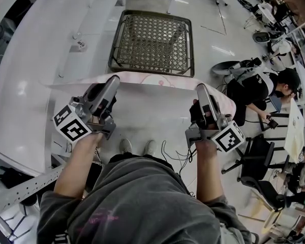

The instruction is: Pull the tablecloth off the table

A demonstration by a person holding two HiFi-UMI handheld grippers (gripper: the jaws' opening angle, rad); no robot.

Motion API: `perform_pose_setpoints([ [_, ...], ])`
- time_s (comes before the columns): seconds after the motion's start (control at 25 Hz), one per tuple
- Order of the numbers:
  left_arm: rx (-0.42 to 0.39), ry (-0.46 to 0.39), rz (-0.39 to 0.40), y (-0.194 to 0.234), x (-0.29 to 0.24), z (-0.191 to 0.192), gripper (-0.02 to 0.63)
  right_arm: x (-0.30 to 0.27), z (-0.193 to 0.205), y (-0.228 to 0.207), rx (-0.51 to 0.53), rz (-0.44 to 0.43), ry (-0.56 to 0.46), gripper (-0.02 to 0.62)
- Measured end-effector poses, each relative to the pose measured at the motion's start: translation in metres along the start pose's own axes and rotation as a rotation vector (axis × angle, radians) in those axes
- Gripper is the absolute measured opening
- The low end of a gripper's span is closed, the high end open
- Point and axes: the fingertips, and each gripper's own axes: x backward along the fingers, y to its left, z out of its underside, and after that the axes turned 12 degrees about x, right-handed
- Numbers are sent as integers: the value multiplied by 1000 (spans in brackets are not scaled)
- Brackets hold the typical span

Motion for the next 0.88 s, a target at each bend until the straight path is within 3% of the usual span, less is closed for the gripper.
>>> perform_pose_setpoints([
  [0.6,7,-7,-24,3,-1,1,0,0,2,-8,-16,20,17,5],
  [0.88,12,-8,-35,7,-2,5,0,-2,3,-7,-20,-13,18,5],
])
